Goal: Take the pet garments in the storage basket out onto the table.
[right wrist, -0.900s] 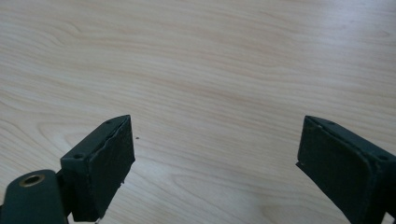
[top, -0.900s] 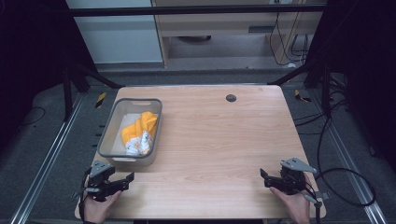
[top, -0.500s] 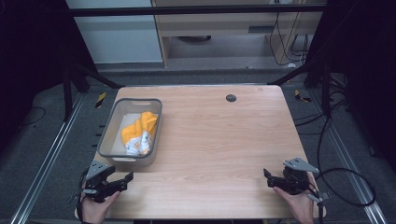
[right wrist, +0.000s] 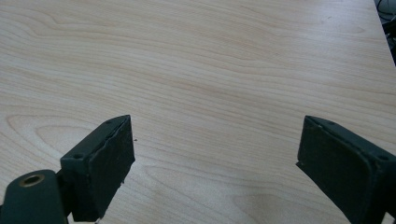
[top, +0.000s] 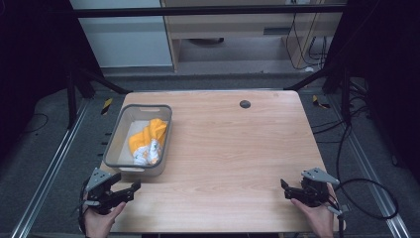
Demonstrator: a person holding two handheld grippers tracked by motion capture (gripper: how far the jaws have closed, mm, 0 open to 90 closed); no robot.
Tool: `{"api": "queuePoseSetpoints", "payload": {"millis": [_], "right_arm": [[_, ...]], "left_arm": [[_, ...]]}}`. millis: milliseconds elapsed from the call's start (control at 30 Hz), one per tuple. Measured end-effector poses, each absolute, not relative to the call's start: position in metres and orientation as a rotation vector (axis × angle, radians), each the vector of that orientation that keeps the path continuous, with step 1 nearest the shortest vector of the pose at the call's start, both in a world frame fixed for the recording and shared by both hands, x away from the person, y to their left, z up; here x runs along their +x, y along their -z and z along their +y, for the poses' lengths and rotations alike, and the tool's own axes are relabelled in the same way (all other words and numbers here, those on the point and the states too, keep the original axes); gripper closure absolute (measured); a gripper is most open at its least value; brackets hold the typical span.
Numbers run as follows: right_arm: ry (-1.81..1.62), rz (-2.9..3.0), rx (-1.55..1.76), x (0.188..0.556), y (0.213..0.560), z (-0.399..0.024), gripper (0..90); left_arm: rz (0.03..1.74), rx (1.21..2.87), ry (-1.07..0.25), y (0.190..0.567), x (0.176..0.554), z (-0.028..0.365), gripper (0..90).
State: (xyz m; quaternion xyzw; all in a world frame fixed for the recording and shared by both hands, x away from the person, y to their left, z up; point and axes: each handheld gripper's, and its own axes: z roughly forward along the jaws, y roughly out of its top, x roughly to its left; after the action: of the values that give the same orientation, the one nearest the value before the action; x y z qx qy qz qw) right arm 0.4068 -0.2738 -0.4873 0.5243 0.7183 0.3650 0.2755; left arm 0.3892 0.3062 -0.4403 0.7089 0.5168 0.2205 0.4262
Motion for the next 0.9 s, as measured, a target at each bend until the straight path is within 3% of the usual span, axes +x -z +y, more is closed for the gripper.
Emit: {"api": "queuePoseSetpoints", "payload": {"millis": [900], "right_arm": [[-0.96, 1.934, 1.407, 0.406, 0.49, -0.271, 9.4]], "left_arm": [[1.288, 1.74, -0.586, 0.404, 0.396, 0.304, 16.2]]}}
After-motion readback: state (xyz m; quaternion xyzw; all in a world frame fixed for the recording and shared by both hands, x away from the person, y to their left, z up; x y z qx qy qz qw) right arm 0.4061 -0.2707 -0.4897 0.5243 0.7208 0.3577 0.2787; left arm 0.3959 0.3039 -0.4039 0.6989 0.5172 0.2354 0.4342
